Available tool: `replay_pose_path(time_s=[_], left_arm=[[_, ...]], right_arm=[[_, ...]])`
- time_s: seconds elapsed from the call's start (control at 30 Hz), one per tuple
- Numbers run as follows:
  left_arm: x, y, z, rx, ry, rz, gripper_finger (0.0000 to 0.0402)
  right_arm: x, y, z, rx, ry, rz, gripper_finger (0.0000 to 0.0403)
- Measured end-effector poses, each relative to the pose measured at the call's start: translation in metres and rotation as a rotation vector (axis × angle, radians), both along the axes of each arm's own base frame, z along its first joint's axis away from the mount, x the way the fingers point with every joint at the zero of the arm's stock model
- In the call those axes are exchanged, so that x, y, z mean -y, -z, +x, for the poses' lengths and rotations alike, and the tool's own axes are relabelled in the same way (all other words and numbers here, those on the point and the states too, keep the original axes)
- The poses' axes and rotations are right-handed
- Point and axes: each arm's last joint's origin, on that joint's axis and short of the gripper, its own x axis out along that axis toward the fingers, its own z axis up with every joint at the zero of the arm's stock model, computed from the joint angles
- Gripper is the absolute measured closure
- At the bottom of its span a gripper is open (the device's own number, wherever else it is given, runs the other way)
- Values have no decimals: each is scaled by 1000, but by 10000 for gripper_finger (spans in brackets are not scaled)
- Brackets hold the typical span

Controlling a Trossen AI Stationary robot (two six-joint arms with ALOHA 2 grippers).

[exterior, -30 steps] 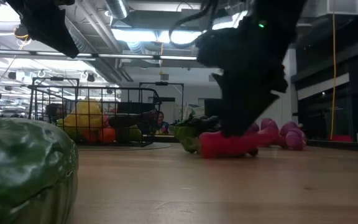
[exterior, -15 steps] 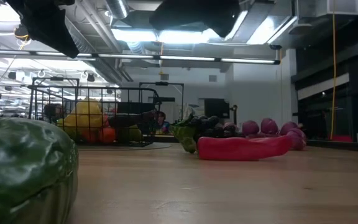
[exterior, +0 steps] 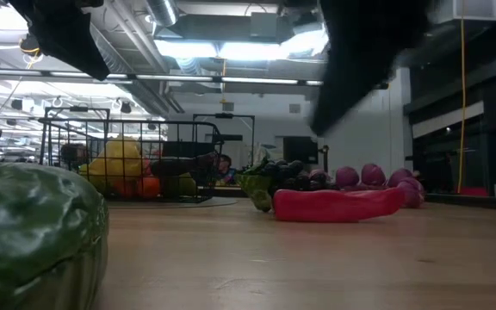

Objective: Build produce basket
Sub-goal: Put the chili pepper into the wire basket

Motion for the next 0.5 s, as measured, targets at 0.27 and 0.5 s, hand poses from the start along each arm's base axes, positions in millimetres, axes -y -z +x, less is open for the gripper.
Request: replay_pose_path(time_s=[0.27,0.5], left_arm=[[0,0,0,0,0,0,259],[0,0,0,0,0,0,259]], right_arm=[[27,5,-17,-251,146,-71,201],[39,6,-11,-284,158,-5,201]])
